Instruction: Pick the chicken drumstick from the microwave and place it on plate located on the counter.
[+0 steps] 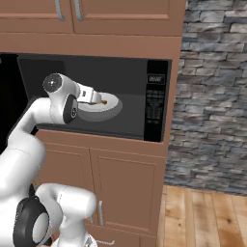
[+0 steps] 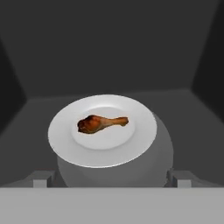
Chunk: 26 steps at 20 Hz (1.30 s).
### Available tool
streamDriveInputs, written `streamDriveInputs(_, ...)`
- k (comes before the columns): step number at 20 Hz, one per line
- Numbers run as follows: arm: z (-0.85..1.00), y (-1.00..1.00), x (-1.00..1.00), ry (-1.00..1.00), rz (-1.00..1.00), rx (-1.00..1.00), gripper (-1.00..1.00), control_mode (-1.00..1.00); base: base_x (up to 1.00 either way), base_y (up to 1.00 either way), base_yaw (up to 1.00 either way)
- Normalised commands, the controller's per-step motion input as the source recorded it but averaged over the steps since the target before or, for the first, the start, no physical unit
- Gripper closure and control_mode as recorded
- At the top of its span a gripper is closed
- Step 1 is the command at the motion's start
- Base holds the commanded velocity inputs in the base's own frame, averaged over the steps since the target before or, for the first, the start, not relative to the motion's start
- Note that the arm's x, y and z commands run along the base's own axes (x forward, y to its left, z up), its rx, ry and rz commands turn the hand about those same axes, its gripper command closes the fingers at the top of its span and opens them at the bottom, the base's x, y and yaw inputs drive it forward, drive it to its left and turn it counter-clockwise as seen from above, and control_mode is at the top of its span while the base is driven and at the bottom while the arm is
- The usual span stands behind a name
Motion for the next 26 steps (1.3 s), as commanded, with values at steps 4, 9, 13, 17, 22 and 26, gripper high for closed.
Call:
streamDriveInputs(4,0.00,0.00,0.31,0.10,0.03,0.00,-1.00,-1.00,0.00,0.00,0.00)
streamDriveInputs(9,-0.06,0.00,0.25,0.11,0.24,0.00,-1.00,-1.00,0.00,0.00,0.00)
streamDriveInputs(13,-0.20,0.20,0.26,0.08,0.03,0.00,-1.00,-1.00,0.00,0.00,0.00)
streamDriveInputs(17,-0.37,0.23,0.15,0.00,-0.07,0.00,-1.00,-1.00,0.00,0.00,0.00)
streamDriveInputs(22,-0.13,0.17,0.07,0.00,-0.28,0.00,-1.00,-1.00,0.00,0.00,0.00)
streamDriveInputs(26,0.00,0.13,0.26,0.02,-0.26,0.00,-1.00,-1.00,0.00,0.00,0.00)
